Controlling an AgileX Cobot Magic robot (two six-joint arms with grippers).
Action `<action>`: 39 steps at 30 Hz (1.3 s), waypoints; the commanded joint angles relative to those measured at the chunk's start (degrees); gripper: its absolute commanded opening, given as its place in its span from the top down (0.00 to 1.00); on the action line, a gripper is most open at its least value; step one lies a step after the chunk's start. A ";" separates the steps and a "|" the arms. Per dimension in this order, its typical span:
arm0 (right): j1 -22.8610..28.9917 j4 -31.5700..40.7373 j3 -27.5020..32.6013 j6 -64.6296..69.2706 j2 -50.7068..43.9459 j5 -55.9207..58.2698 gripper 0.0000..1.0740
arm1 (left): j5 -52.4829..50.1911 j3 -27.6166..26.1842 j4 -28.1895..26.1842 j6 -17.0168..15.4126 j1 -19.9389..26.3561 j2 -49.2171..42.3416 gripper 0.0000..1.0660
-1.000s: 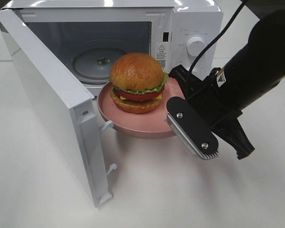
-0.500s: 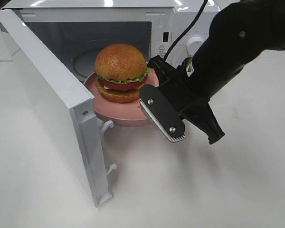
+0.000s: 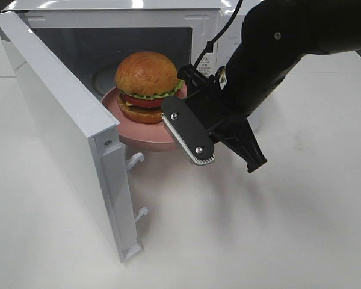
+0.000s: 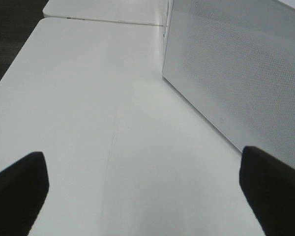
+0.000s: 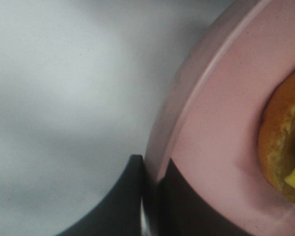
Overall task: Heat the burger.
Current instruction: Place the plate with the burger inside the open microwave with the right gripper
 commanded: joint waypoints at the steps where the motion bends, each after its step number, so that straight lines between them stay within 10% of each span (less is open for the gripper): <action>1: 0.06 -0.23 -2.46 1.15 0.69 -2.35 1.00 | -0.17 0.06 -0.40 -0.06 0.06 -1.26 0.08; 39: 0.00 -5.67 -31.40 13.29 21.20 7.51 1.00 | -0.17 0.06 -0.40 -0.06 0.06 -1.26 0.08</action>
